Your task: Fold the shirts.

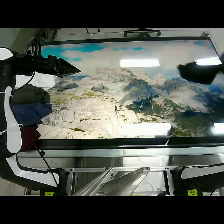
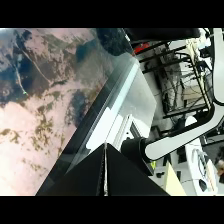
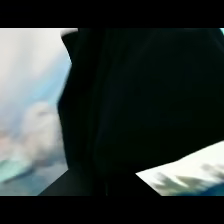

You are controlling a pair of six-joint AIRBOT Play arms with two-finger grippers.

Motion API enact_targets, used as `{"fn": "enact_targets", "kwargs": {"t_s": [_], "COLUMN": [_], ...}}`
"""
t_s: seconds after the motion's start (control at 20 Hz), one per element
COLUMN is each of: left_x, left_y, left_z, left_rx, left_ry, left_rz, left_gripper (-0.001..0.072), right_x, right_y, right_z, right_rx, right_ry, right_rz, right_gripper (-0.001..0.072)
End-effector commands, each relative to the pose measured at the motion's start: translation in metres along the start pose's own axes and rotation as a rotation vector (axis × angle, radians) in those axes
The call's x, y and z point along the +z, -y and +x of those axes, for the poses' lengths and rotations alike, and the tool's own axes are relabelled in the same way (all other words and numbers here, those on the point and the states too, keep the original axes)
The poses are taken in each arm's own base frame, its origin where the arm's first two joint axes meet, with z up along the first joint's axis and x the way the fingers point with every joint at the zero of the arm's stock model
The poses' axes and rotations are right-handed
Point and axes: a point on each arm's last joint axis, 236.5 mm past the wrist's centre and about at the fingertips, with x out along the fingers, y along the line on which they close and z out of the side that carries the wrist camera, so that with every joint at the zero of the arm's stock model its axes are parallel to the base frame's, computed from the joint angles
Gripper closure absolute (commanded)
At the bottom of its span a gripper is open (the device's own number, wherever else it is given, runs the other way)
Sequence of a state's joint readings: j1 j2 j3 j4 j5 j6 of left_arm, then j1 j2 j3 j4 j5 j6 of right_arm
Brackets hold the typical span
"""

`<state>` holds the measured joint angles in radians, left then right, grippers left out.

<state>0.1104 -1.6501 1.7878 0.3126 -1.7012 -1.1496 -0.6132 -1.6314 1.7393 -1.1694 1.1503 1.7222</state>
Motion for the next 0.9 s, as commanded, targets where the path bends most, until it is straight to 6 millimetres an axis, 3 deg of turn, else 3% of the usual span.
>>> {"fn": "enact_targets", "kwargs": {"t_s": [0.0, 0.1, 0.25, 0.35, 0.45, 0.6, 0.65, 0.75, 0.85], "left_x": [0.002, 0.002, 0.001, 0.001, 0.001, 0.001, 0.000, -0.003, -0.006], "left_y": [-0.001, -0.001, 0.000, 0.000, 0.000, 0.002, 0.003, 0.008, 0.012], "left_z": [0.001, 0.001, 0.001, 0.001, 0.001, 0.005, 0.007, 0.016, 0.021], "left_rx": [0.003, 0.003, 0.002, 0.002, 0.002, -0.002, -0.005, -0.016, -0.026], "left_ry": [0.007, 0.008, 0.004, 0.005, 0.005, -0.003, -0.008, -0.029, -0.046], "left_rz": [0.000, -0.001, -0.008, -0.021, -0.023, -0.020, -0.017, -0.010, -0.005], "left_gripper": [0.0687, 0.0687, 0.0687, 0.0687, 0.0687, 0.0687, 0.0687, 0.0687, 0.0687], "right_x": [-0.027, -0.073, -0.129, -0.142, -0.142, -0.153, -0.156, -0.162, -0.170], "right_y": [0.126, 0.180, 0.231, 0.251, 0.264, 0.267, 0.266, 0.263, 0.268], "right_z": [-0.017, -0.005, 0.009, 0.006, -0.005, -0.010, -0.010, -0.012, -0.027], "right_rx": [-0.173, -0.231, -0.273, -0.292, -0.300, -0.299, -0.295, -0.289, -0.341], "right_ry": [0.030, 0.024, -0.036, -0.053, -0.049, -0.086, -0.101, -0.130, -0.195], "right_rz": [0.215, 0.305, 0.351, 0.337, 0.329, 0.336, 0.339, 0.339, 0.281], "right_gripper": [0.0700, 0.0699, 0.0699, 0.0699, 0.0699, 0.0688, 0.0652, 0.0075, 0.0066]}}
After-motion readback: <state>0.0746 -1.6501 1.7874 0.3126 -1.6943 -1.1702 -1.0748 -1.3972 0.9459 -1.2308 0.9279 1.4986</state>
